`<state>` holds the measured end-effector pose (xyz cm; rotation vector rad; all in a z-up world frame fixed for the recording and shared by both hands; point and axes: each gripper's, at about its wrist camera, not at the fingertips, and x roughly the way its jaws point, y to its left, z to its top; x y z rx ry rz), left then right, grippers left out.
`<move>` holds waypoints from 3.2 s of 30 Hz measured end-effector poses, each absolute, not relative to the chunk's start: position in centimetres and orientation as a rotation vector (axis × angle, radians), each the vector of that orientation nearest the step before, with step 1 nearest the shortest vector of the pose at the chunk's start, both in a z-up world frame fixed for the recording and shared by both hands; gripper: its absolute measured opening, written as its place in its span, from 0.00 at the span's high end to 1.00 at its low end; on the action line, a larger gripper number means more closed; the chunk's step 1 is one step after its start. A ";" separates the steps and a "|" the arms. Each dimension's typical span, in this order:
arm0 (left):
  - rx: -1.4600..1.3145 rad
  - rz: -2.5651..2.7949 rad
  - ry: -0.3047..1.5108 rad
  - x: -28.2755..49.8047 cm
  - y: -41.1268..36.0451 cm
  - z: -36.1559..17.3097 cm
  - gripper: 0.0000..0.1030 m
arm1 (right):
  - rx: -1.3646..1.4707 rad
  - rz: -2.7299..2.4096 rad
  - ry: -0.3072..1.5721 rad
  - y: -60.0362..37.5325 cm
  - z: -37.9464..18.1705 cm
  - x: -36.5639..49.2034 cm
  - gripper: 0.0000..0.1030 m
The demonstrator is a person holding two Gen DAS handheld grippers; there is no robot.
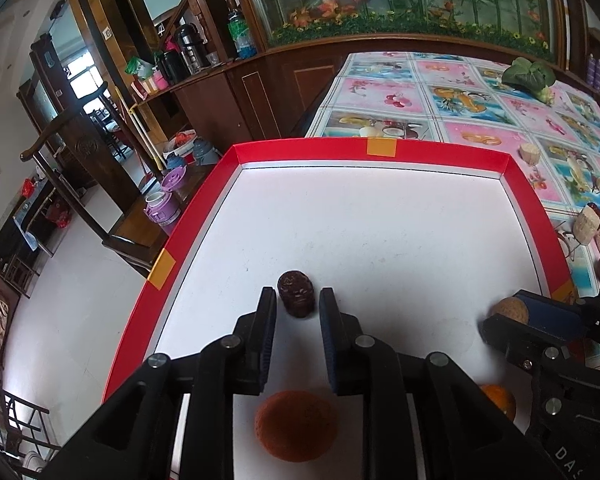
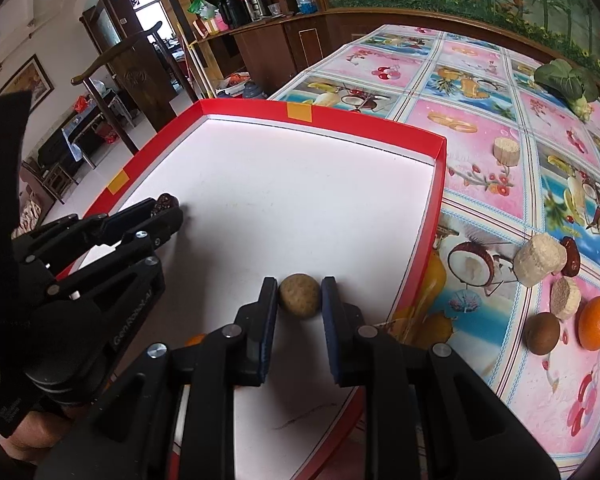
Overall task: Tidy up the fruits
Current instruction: 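Open both tools to release the date and fruit into the tray, then move both open tools back toward the remaining items on the table, then grasp a brown round fruit with the left tool while the right tool grasps a beige cake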
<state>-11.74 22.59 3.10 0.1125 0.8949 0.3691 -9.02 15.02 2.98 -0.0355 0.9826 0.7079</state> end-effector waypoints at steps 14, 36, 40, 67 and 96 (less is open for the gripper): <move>0.120 0.370 0.774 -13.4 19.9 6.8 0.43 | 0.042 0.719 0.868 10.7 5.8 -9.8 0.76; 0.232 0.332 0.713 -13.5 14.8 9.3 0.41 | 0.226 0.604 0.837 1.5 6.7 -7.7 0.76; 0.252 0.325 0.716 -13.4 13.9 9.3 0.41 | 0.245 0.591 0.836 0.2 6.4 -7.5 0.76; 0.242 -0.011 0.859 -13.7 5.6 5.8 0.41 | 0.245 0.323 0.889 -14.7 1.3 -7.9 0.76; 0.172 -0.109 0.993 -8.5 3.2 3.3 0.41 | 0.131 0.283 0.974 -13.4 0.5 -6.1 0.74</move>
